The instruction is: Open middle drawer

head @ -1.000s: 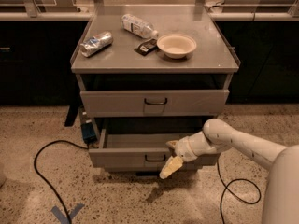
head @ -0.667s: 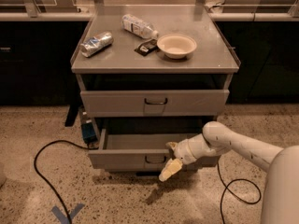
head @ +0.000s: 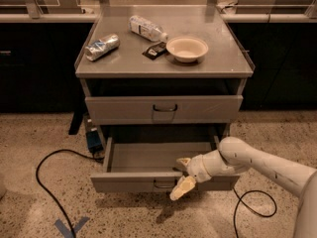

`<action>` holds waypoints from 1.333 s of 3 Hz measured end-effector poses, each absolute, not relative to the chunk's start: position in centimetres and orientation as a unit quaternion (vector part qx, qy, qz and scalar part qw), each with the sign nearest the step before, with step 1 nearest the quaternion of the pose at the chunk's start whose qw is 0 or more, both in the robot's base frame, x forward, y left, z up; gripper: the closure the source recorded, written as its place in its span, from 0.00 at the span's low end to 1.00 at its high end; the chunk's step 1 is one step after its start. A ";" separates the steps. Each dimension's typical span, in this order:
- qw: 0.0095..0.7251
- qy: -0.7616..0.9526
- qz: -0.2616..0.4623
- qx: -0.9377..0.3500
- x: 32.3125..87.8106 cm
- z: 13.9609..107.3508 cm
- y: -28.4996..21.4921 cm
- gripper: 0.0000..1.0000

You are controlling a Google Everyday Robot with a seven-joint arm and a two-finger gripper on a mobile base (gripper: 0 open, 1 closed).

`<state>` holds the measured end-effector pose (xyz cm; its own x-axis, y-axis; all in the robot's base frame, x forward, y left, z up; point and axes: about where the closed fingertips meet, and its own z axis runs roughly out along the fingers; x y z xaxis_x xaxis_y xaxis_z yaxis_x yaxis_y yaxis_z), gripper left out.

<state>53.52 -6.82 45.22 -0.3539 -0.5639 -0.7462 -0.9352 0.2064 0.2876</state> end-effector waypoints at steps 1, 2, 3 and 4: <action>0.245 0.731 0.389 -0.504 52.3 44.5 -6.6 0.00; 0.233 0.728 0.398 -0.508 50.0 44.4 -5.6 0.00; 0.224 0.734 0.387 -0.512 47.6 45.3 -4.6 0.00; 0.231 0.745 0.392 -0.487 45.3 45.9 -4.3 0.00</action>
Offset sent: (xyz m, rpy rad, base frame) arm -0.0714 0.0227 -0.0106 0.0264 0.0869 0.0615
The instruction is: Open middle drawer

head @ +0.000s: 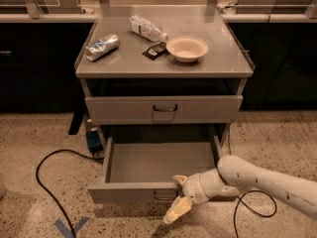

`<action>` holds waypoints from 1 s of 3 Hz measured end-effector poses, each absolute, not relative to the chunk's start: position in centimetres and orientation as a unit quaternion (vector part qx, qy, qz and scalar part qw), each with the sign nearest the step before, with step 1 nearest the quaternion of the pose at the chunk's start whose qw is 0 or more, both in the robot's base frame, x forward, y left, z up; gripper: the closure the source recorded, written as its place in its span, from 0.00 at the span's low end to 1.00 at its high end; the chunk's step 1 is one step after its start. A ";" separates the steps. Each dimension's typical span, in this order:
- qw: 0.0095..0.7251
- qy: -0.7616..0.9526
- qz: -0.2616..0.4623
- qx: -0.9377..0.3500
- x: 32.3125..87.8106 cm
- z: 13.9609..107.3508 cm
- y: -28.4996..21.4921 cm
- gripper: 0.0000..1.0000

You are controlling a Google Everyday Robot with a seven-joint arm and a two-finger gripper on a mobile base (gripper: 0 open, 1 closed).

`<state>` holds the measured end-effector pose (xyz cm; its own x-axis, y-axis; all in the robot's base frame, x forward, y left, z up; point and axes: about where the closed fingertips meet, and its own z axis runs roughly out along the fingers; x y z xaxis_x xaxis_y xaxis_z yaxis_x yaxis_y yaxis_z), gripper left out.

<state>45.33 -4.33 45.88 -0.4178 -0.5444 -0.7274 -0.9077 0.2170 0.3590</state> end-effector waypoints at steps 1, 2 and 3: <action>0.231 0.744 0.393 -0.487 45.3 45.8 -4.3 0.00; 0.240 0.729 0.411 -0.492 42.5 45.8 -4.0 0.00; 0.253 0.714 0.436 -0.485 38.3 47.0 -3.7 0.00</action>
Offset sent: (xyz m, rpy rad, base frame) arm -0.0677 0.0024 -0.0004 0.1080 -0.0161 0.0496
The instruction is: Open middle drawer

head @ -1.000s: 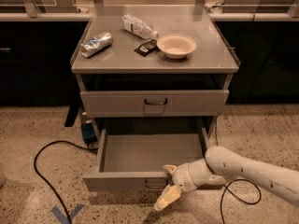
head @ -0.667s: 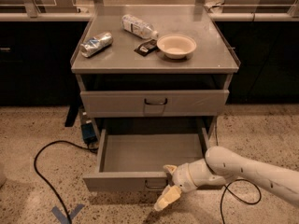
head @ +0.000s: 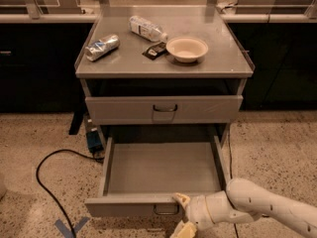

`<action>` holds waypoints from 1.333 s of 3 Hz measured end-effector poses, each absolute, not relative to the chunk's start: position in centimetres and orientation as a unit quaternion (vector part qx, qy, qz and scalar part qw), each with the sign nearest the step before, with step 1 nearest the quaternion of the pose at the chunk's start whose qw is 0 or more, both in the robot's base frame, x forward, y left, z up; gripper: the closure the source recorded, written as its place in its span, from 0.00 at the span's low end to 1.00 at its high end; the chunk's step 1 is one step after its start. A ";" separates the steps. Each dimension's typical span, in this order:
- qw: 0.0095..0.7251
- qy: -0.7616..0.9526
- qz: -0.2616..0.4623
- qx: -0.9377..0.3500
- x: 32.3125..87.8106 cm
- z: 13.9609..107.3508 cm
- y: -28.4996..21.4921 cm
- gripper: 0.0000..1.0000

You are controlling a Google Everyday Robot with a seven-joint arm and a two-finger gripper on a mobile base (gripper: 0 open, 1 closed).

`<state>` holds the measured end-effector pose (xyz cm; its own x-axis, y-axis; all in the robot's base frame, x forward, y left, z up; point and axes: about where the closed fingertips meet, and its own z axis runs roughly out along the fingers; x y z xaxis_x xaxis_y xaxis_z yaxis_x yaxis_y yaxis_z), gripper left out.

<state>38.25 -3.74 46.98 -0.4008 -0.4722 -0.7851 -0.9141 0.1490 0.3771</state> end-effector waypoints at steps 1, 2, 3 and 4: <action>0.268 0.708 0.456 -0.467 34.5 47.7 -4.2 0.00; 0.270 0.711 0.456 -0.463 34.2 47.6 -4.6 0.00; 0.278 0.703 0.440 -0.485 35.5 49.0 -3.5 0.00; 0.291 0.690 0.422 -0.511 38.1 51.1 -1.9 0.00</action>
Offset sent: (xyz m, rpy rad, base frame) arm -0.0338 -0.0043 0.0063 0.0519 0.0102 -0.0202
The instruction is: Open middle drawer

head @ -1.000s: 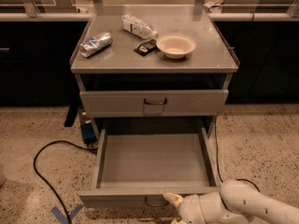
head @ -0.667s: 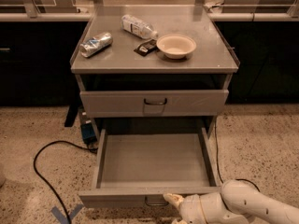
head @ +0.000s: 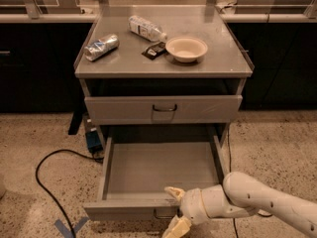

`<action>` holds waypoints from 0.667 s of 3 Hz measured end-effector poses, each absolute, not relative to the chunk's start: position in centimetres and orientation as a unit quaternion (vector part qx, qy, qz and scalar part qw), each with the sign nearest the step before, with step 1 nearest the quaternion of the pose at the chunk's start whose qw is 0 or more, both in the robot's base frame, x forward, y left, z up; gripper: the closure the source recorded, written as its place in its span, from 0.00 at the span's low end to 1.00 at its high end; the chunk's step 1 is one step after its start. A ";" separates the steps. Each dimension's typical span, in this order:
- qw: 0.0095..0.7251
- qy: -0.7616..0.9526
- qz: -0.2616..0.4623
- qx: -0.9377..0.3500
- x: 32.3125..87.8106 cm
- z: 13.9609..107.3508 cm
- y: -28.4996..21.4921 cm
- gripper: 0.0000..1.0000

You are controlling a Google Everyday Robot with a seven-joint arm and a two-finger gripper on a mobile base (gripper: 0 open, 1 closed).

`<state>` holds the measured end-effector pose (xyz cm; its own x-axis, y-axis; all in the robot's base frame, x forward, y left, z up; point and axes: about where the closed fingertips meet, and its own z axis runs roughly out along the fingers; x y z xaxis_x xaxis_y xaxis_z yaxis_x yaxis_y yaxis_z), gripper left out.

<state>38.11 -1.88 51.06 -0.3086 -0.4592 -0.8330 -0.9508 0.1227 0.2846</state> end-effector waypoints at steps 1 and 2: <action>0.285 0.693 0.420 -0.512 40.7 49.8 -1.3 0.00; 0.273 0.711 0.432 -0.483 41.8 46.5 -2.5 0.00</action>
Offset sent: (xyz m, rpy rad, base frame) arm 0.0512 -0.0257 -0.0939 0.0048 0.1643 -0.1035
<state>41.77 -2.47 46.55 -0.3837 -0.4505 -0.8061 -0.9230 0.1595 0.3501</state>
